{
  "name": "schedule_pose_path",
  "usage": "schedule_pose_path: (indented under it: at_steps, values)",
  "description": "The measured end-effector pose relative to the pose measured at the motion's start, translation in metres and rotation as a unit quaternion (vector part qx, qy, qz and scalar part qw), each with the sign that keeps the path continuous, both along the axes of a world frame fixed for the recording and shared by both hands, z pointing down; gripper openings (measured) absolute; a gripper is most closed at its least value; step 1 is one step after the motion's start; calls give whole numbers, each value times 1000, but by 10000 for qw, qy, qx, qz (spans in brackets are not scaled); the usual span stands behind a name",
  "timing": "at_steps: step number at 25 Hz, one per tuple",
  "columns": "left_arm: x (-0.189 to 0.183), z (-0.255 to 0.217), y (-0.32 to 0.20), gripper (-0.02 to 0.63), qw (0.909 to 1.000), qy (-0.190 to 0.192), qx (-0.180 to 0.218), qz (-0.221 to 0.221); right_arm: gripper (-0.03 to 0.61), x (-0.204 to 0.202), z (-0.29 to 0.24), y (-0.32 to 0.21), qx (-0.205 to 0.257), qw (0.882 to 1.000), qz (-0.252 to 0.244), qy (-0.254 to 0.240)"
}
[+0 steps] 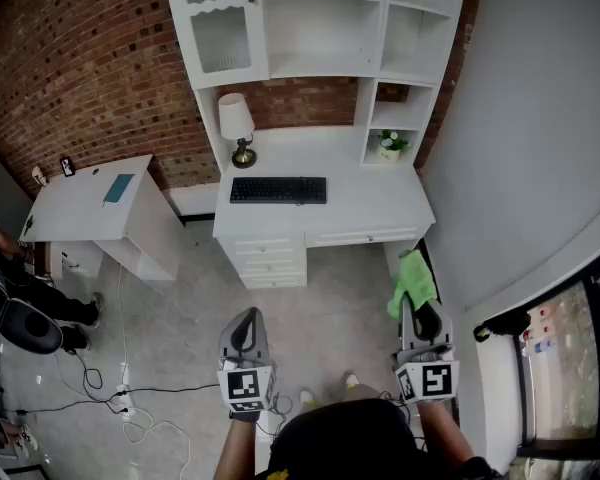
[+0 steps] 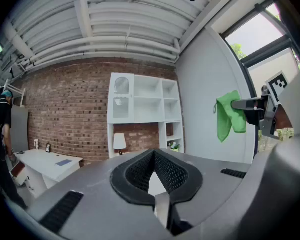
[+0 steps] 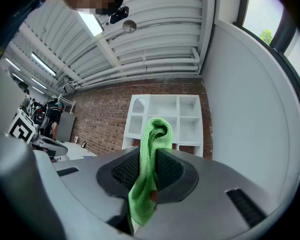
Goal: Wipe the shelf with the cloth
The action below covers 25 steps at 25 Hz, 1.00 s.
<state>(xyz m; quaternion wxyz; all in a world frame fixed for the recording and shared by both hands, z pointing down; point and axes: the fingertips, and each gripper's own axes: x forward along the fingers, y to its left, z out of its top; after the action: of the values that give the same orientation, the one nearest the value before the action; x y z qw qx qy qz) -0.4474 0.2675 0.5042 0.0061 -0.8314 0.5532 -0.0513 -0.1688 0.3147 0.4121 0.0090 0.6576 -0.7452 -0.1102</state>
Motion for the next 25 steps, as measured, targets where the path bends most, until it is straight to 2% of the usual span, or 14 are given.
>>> schedule_pose_path:
  at_steps: [3, 5, 7, 13, 17, 22, 25]
  values:
    - [-21, 8, 8, 17, 9990, -375, 127, 212, 72, -28, 6, -6, -70, 9997, -79, -217]
    - [-26, 15, 13, 17, 9971, -660, 146, 349, 72, -42, 5, -6, -63, 9998, -121, -169]
    - [-24, 19, 17, 17, 9959, -760, 151, 474, 72, -48, 1, -5, -40, 9999, -112, -55]
    - [-29, 41, 20, 17, 9951, -653, -125, 737, 72, -46, 10, -2, -194, 9996, 135, -137]
    - [-29, 45, 16, 17, 9944, -602, -216, 839, 72, -52, 18, -3, -300, 9993, 20, -235]
    - [14, 48, 2, 17, 9895, -639, -213, 1277, 72, -39, 14, -6, -286, 9995, -46, -100]
    - [39, 45, -10, 17, 9874, -536, -246, 1466, 72, -28, 19, -7, -368, 9993, -33, 45]
